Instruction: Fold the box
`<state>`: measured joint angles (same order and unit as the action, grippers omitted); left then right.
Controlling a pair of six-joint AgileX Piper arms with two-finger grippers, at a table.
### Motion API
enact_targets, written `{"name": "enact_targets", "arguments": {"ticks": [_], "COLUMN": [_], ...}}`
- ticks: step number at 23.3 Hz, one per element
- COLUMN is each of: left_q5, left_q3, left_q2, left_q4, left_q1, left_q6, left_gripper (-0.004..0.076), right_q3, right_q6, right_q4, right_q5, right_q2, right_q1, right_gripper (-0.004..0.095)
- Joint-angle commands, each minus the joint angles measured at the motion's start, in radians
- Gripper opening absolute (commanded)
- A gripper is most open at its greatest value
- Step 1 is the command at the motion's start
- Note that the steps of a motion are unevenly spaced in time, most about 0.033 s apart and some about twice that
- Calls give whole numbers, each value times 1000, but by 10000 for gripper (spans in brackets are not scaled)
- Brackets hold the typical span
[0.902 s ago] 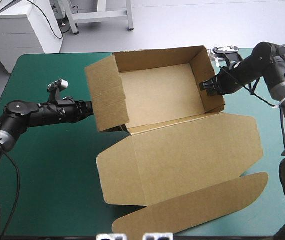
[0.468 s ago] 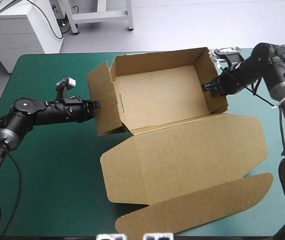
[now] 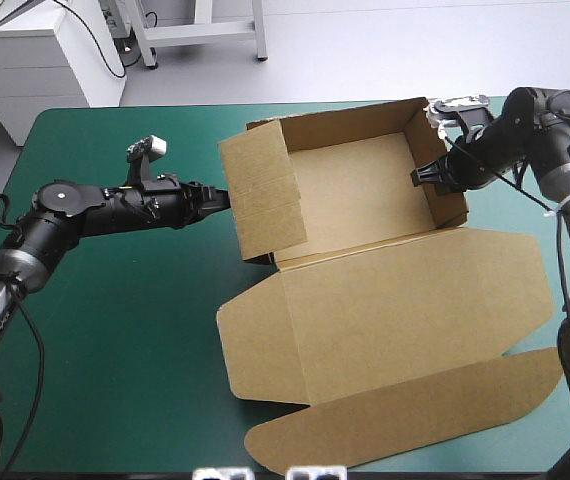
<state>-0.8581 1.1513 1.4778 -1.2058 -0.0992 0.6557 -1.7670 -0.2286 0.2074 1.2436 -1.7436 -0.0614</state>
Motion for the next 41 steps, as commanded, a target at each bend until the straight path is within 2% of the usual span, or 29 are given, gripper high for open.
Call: {"name": "enact_targets", "arguments": {"ticks": [1, 7, 9, 11, 12, 14, 15, 18, 24, 28, 32, 35, 41], "left_q5": [-26, -24, -24, -33, -36, -54, -63, -101, -103, -88, 1, 88, 121], "left_q3": [59, 61, 61, 61, 61, 61, 61, 61, 61, 72, 133, 188, 208], "left_q2": [-44, -42, -40, -40, -40, -40, -40, -38, -32, -32, -32, -32, -32], "left_q4": [-76, -71, -69, -83, -121, -183, -192, -195, -195, -159, 79, 306, 533], "left_q1": [-7, -7, -7, -7, -7, -7, -7, -7, -7, -38, -125, -209, -252], "left_q6": [-22, -2, -2, -2, -2, -2, -2, -2, -2, -76, -248, -463, -720], "left_gripper": [-8, -4, 55, 213, 351, 491, 510, 511, 511, 511, 511, 511, 511], "right_q3": [-34, -34, -34, -34, -34, -34, -34, -34, -34, -34, -43, -91, -199], "right_q6": [12, 12, 12, 12, 12, 12, 12, 12, 14, 17, 17, 33, 41], "right_q4": [13, 13, 13, 13, 13, 13, 13, 13, 23, 27, 10, 9, 15], "right_q5": [-16, -16, -14, -14, -13, -11, -11, -4, -6, -20, -47, -56, -14], "right_q2": [45, 45, 45, 45, 45, 45, 45, 45, 45, 45, 45, 45, 45], "right_q1": [7, 7, 7, 7, 7, 7, 7, 7, 7, -10, -53, -80, -102], "right_gripper": [-16, -16, -16, -16, -16, -16, -16, -16, -16, -16, -16, -16, -16]}}
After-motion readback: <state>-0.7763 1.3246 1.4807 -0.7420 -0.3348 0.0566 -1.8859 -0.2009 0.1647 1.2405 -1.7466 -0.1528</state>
